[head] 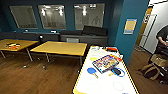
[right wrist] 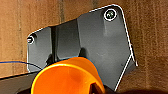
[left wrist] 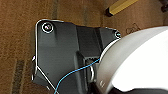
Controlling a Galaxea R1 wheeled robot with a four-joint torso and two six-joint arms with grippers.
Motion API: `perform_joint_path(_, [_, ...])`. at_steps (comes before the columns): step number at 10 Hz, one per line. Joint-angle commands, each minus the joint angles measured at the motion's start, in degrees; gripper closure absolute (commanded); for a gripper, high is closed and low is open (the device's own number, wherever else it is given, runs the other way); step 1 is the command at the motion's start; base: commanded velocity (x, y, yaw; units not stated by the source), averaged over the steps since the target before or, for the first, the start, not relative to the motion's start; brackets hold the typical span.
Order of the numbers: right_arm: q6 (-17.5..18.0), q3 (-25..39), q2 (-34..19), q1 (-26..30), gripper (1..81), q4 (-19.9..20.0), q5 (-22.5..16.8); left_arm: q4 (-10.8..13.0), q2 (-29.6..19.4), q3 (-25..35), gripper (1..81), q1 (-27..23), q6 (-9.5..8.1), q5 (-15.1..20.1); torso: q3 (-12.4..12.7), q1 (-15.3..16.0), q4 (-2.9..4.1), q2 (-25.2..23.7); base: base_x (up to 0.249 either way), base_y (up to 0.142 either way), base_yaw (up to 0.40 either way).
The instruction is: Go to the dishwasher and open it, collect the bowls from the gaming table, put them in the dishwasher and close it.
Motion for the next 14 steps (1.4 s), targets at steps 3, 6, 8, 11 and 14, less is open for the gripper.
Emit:
perform_joint_path(3, [-0.18,0.58,0.07,2.02,81.1,-1.25,-2.11,1.06,-0.7,-0.05,81.1,-1.7,0.21,-0.6,-0.02,0.09,0.0,0.05,-0.077,0.0,0.0])
perform_joint_path(6, [-0.18,0.68,0.33,1.49,81.1,-1.25,-1.15,1.14,0.0,-0.84,81.1,-1.34,0.21,-0.6,0.02,-0.05,0.0,-0.02,-0.105,0.0,0.0])
perform_joint_path(8, [-0.18,0.41,0.69,1.23,81.1,-1.25,-0.44,1.23,1.58,-3.21,81.1,-1.16,0.3,-0.6,0.02,-0.05,0.0,-0.02,-0.113,0.0,0.0])
perform_joint_path(11, [-0.18,0.32,0.6,1.23,81.1,-1.42,-0.44,1.23,2.29,-4.36,81.1,-1.08,0.3,-0.6,0.04,-0.09,0.0,-0.04,-0.115,0.0,0.0])
perform_joint_path(14, [-0.18,0.14,1.3,1.23,81.1,-1.86,-0.44,1.23,2.55,-4.54,81.1,-1.08,0.3,-0.51,0.04,-0.11,0.0,-0.06,-0.118,0.0,0.0])
